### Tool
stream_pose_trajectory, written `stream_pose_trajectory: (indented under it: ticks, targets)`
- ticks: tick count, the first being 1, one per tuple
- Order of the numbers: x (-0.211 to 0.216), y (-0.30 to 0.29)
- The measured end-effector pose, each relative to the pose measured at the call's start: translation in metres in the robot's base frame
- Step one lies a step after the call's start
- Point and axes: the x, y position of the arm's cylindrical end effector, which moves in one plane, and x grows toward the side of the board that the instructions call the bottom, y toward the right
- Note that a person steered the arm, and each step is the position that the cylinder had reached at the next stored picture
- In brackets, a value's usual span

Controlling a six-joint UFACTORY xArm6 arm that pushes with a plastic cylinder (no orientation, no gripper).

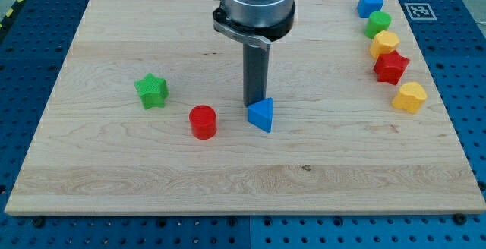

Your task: Push the blue triangle to the bottom right

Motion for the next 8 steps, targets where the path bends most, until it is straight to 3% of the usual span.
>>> stream_pose_trajectory:
  ticks: [4, 6, 8]
  targets:
    - [0.083, 0.001]
    - [0.089, 0.002]
    - [0.090, 0.042]
